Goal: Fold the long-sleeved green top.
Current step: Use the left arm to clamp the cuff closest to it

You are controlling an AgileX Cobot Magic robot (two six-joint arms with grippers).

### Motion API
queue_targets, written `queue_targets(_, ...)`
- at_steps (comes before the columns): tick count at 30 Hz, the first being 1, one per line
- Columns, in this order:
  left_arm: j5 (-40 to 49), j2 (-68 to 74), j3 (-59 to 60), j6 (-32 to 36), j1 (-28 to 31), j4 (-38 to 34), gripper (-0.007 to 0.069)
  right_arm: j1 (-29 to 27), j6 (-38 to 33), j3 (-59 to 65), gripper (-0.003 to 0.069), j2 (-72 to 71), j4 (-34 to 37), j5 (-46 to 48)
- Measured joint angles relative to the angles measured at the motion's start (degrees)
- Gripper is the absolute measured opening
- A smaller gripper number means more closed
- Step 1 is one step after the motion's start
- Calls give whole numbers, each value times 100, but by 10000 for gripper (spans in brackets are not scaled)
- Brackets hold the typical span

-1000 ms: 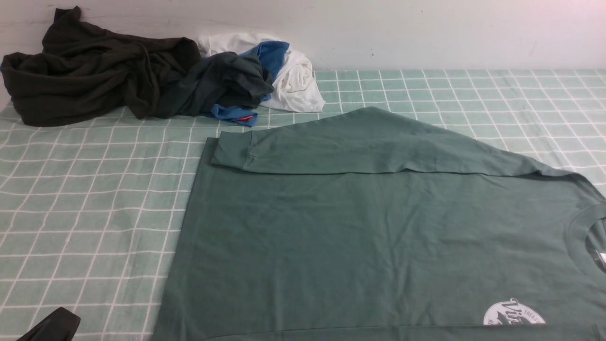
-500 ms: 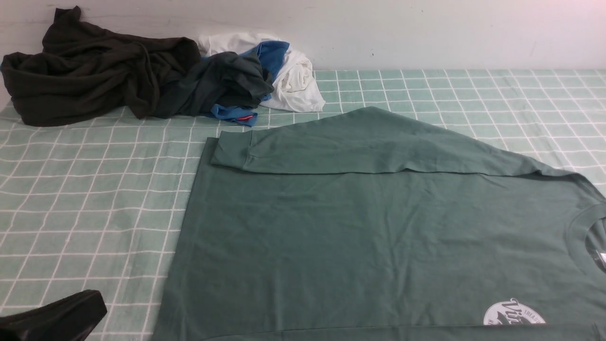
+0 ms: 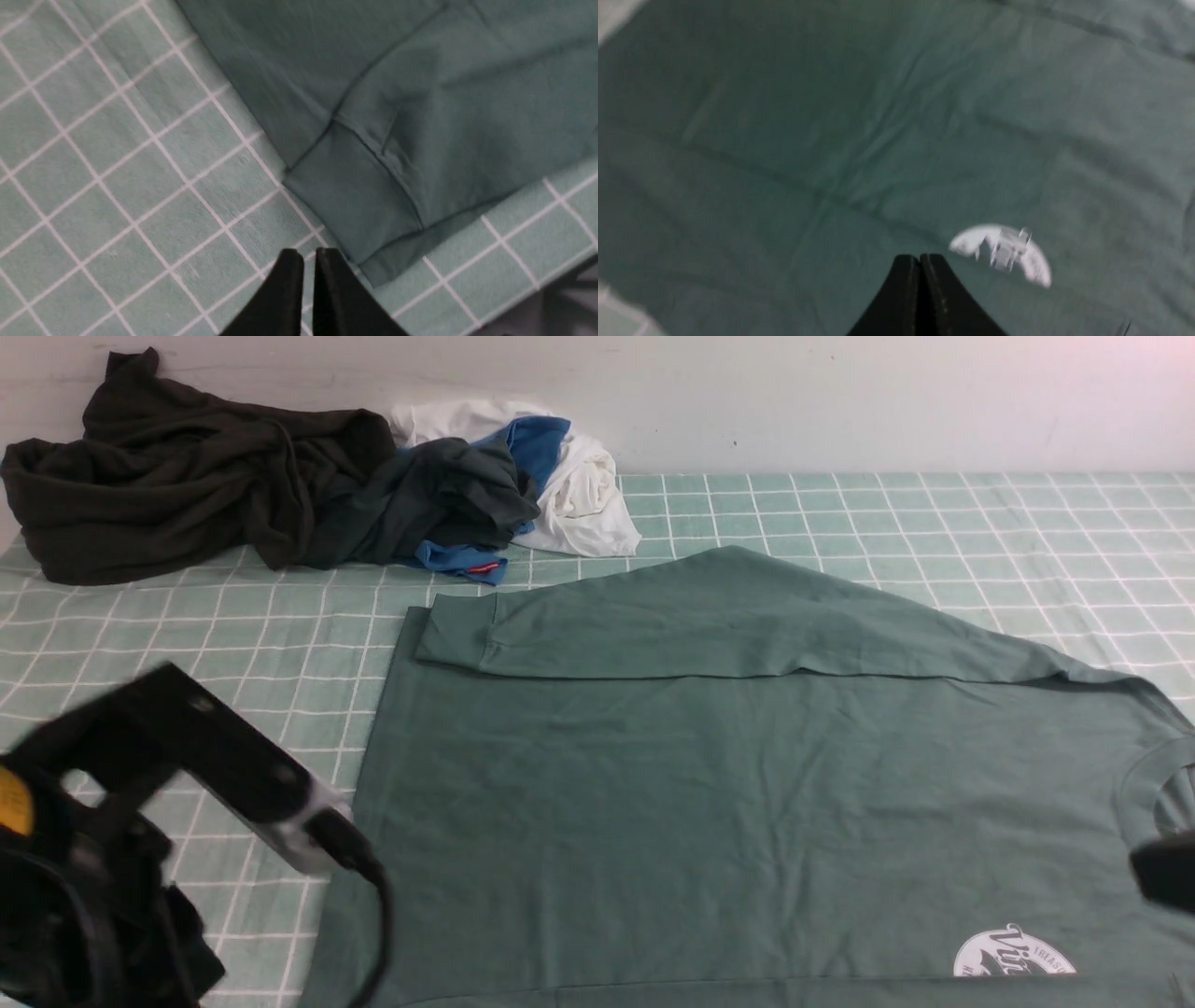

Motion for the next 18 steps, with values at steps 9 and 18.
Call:
queue_targets(9, -571, 1795, -18, -304, -1167, 284, 322, 776, 266, 234, -14, 643, -930, 538)
queue_targets(18, -1335, 3246, -348, -314, -1165, 343, 409, 796, 358, 240, -14, 643, -948, 406)
